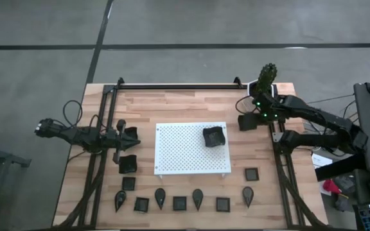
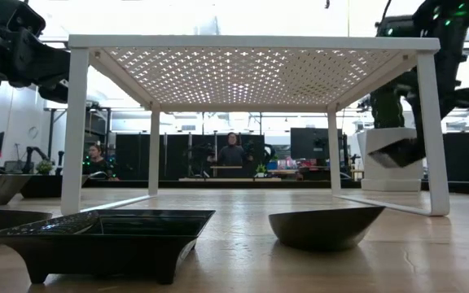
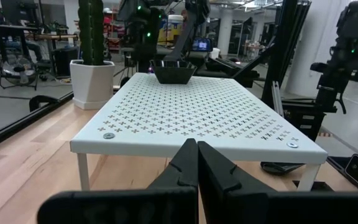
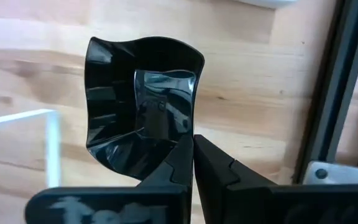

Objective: Pick & Place Mini shaped plates
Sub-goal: Stack the distorted square plate on the other distorted square plate on the shelf

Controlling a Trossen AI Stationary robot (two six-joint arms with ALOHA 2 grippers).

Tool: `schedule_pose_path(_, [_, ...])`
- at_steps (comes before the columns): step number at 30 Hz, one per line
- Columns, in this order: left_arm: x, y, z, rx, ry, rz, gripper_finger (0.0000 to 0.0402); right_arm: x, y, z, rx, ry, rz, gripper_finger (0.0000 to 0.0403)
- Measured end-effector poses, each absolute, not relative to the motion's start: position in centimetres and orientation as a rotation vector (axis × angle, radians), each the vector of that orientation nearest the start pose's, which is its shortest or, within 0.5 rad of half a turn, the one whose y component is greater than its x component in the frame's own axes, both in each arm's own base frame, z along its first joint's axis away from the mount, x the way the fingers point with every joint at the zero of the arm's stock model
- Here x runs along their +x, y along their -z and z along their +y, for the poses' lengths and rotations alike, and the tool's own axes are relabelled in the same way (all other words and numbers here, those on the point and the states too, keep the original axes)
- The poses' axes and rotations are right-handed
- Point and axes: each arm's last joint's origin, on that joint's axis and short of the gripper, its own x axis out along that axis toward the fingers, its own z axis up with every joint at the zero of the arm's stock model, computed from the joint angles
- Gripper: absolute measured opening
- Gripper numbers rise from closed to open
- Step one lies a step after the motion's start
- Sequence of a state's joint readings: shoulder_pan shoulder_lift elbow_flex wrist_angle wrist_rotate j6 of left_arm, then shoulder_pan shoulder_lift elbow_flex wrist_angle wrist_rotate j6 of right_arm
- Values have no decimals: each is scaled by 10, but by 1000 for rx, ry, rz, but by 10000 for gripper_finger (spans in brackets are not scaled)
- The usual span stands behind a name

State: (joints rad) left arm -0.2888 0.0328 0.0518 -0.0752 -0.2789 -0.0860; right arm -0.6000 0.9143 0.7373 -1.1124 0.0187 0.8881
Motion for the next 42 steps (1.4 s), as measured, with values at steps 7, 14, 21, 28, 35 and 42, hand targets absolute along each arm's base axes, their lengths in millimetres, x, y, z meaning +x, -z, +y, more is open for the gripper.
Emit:
schedule_pose_path(7, [94, -171, -20, -70, 8, 54, 0, 101, -260, -66, 1207, 986, 805, 8])
schedule_pose_path(14, [94, -171, -20, -70, 7, 54, 0, 88, -283, -56, 1245, 904, 686, 8])
schedule_pose_path(21, [94, -172, -20, -70, 8, 54, 0, 88, -311, -51, 1245, 806, 568, 8])
schedule_pose_path(28, [94, -172, -20, -70, 7, 54, 0, 102, -330, -48, 1232, 708, 516, 8])
schedule_pose_path(35, [94, -171, -20, -70, 7, 54, 0, 135, -332, -46, 1248, 627, 524, 8])
schedule_pose_path(42, [94, -171, -20, -70, 7, 54, 0, 167, -326, -35, 1295, 555, 584, 8])
